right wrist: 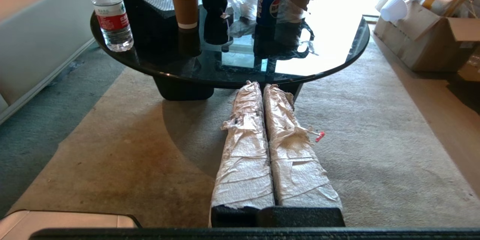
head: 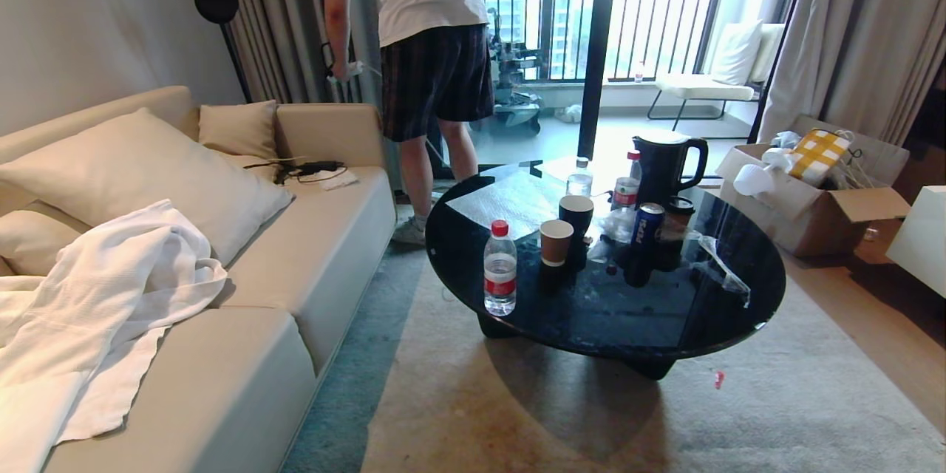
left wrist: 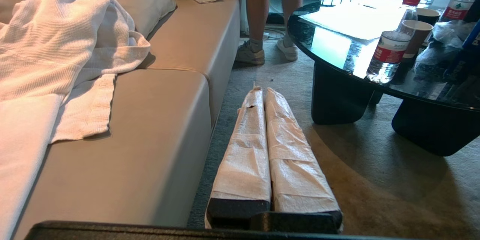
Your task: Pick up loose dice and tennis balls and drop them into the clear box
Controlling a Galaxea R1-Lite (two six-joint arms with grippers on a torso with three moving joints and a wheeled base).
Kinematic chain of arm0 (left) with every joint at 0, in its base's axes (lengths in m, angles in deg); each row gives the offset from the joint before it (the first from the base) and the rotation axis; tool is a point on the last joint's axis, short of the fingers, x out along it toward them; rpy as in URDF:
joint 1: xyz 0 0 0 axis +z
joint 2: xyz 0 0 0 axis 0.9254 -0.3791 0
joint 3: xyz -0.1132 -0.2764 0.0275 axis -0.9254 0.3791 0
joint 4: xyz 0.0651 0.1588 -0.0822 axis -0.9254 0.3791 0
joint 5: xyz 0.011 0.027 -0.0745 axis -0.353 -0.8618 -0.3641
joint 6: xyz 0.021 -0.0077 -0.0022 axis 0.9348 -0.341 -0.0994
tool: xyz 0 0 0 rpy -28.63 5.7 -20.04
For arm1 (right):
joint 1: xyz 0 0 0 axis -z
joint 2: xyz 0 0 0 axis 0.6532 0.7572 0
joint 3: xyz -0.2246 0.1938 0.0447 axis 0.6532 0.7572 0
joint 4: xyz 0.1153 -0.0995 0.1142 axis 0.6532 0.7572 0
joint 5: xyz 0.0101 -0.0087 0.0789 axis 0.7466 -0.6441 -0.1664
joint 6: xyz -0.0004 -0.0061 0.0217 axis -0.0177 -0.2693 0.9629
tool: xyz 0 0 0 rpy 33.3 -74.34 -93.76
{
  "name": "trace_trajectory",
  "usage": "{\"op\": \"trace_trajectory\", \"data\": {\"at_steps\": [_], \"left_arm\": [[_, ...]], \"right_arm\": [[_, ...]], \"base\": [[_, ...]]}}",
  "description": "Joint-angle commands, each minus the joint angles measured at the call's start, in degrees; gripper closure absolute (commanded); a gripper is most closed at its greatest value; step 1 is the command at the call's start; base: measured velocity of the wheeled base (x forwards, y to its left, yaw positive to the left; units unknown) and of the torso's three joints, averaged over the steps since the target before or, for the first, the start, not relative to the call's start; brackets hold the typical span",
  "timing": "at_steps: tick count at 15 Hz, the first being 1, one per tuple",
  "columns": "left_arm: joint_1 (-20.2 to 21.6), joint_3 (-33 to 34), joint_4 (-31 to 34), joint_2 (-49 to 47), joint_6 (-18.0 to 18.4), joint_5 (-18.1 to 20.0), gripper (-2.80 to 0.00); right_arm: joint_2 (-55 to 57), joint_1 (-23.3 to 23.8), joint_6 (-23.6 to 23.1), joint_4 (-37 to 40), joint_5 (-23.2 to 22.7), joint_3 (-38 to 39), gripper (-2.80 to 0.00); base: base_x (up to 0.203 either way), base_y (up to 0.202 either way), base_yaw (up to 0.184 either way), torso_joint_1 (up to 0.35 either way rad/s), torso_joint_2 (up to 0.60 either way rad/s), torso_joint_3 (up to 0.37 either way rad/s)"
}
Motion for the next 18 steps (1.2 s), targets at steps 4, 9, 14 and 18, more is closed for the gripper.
{"op": "trace_trajectory", "data": {"at_steps": [4,9,14,18], "left_arm": [[0.0,0.0,0.0,0.0,0.0,-0.1,0.0],[0.0,0.1,0.0,0.0,0.0,-0.1,0.0],[0.0,0.0,0.0,0.0,0.0,-0.1,0.0],[0.0,0.0,0.0,0.0,0.0,0.0,0.0]], "right_arm": [[0.1,0.0,0.1,0.1,0.0,0.0,0.0],[0.0,0.0,0.1,0.1,0.0,0.0,0.0],[0.0,0.0,0.1,-0.1,0.0,0.0,0.0],[0.1,0.0,0.1,-0.1,0.0,0.0,0.0]], "base": [[0.0,0.0,0.0,0.0,0.0,0.0],[0.0,0.0,0.0,0.0,0.0,0.0],[0.0,0.0,0.0,0.0,0.0,0.0],[0.0,0.0,0.0,0.0,0.0,0.0]]}}
